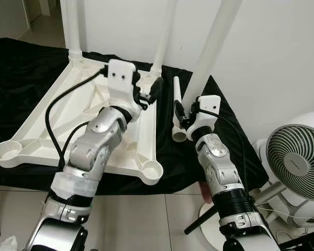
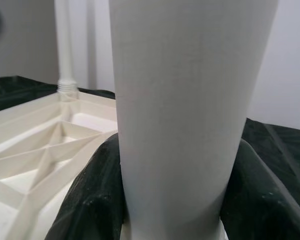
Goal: Building children table
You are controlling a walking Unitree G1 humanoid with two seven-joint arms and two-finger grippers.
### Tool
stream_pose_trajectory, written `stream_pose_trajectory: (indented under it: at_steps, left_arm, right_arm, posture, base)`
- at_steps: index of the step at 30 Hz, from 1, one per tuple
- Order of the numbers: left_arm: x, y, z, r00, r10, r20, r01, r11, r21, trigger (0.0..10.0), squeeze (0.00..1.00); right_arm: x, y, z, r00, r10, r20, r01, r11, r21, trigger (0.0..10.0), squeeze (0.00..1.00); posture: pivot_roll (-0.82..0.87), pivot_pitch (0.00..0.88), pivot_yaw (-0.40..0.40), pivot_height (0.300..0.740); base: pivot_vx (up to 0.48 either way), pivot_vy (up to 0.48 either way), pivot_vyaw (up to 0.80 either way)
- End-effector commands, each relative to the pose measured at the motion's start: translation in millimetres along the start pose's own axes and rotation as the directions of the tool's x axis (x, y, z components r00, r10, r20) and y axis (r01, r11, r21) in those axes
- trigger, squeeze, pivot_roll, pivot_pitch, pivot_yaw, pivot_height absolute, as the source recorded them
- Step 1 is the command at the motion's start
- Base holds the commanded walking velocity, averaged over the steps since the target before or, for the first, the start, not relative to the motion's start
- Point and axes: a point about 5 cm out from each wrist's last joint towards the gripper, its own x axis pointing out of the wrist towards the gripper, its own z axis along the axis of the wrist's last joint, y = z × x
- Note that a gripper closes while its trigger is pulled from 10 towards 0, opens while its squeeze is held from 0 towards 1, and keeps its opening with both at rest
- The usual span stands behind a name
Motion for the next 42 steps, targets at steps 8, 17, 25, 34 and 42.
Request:
stream_pose_trajectory:
  at_steps: [8, 17, 25, 34, 42]
  left_arm:
    - [-24.4, -20.3, -32, 0.963, -0.251, -0.098, 0.263, 0.956, 0.133, 10.0, 0.00]
    - [-52.9, -22.2, -61, 0.878, -0.397, -0.267, 0.453, 0.869, 0.199, 10.0, 0.00]
    - [-75.0, -12.6, -78, 0.804, -0.463, -0.374, 0.536, 0.836, 0.116, 10.0, 0.00]
    - [-96.0, 9.1, -88, 0.750, -0.465, -0.471, 0.574, 0.811, 0.115, 10.0, 0.00]
    - [-108.6, 35.4, -88, 0.735, -0.409, -0.541, 0.563, 0.813, 0.150, 10.0, 0.00]
  right_arm:
    - [-12.5, -16.3, -2, 0.999, -0.037, 0.013, 0.037, 0.999, -0.001, 10.0, 0.00]
    - [-16.1, -25.4, -3, 1.000, -0.022, 0.007, 0.023, 0.999, -0.035, 10.0, 0.00]
    - [-17.1, -24.8, -3, 1.000, -0.008, 0.009, 0.008, 0.999, -0.043, 10.0, 0.00]
    - [-17.0, -26.8, -1, 1.000, 0.004, 0.014, -0.004, 0.999, -0.054, 10.0, 0.00]
    - [-16.4, -26.2, -2, 1.000, 0.014, 0.013, -0.013, 0.998, -0.058, 10.0, 0.00]
  posture:
    - [0.16, 0.000, -0.188, 0.740]
    - [0.16, 0.000, -0.189, 0.740]
    - [0.16, 0.000, -0.190, 0.740]
    - [0.17, 0.000, -0.196, 0.740]
    - [0.17, 0.000, -0.201, 0.740]
  base:
    - [0.000, 0.000, 0.00]
    - [0.000, 0.000, 0.00]
    - [0.000, 0.000, 0.00]
    - [0.000, 0.000, 0.00]
    - [0.000, 0.000, 0.00]
